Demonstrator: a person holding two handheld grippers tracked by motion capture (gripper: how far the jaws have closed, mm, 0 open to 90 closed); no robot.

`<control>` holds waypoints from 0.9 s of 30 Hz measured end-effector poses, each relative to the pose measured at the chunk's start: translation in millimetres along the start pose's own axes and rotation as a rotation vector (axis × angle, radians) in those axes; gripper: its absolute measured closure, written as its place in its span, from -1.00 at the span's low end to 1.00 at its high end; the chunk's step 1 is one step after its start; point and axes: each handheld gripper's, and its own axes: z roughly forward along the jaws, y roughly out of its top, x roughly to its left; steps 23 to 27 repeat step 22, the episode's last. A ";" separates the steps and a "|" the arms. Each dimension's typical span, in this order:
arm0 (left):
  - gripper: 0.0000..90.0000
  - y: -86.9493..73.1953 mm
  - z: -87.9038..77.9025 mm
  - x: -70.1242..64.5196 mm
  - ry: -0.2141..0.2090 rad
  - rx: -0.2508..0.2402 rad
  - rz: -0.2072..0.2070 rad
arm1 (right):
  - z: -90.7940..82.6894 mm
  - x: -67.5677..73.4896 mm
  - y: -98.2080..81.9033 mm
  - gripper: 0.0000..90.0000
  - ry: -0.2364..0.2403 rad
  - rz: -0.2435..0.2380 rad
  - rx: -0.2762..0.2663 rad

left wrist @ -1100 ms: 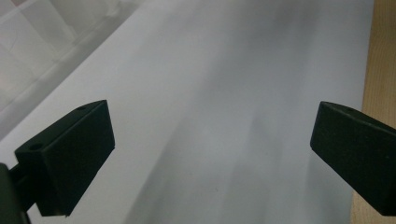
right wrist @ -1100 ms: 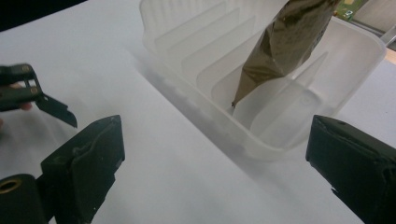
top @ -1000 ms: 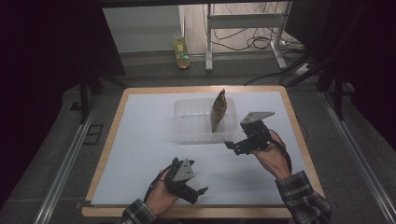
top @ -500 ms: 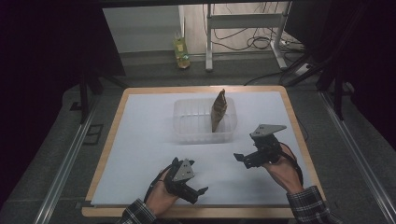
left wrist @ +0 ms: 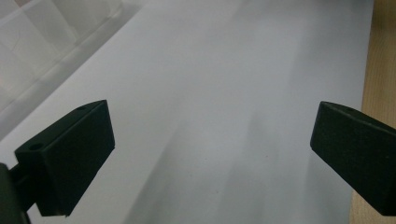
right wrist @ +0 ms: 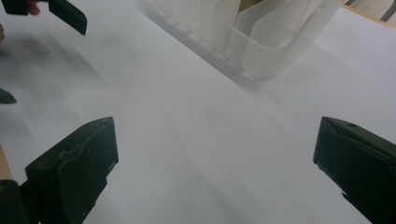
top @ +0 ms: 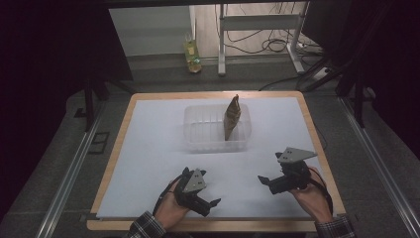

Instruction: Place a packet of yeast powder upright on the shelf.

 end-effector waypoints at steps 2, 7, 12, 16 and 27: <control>-1.00 -0.1 0.2 -0.2 0.000 0.000 -0.001 | -2.4 1.8 -5.7 -1.00 -0.010 -0.001 -0.002; -1.00 -0.1 0.1 -0.2 -0.001 0.000 0.001 | -7.0 5.7 -19.2 -1.00 -0.033 -0.009 0.008; -1.00 -0.3 0.2 0.1 -0.002 0.001 0.001 | -8.0 8.8 -31.9 -1.00 -0.040 -0.010 0.031; -1.00 -0.2 0.6 -0.3 -0.002 0.001 0.003 | -6.7 8.9 -42.3 -1.00 -0.024 0.014 0.056; -1.00 0.7 0.2 0.5 0.001 0.001 0.007 | -8.2 6.7 -46.3 -0.99 -0.009 0.059 0.066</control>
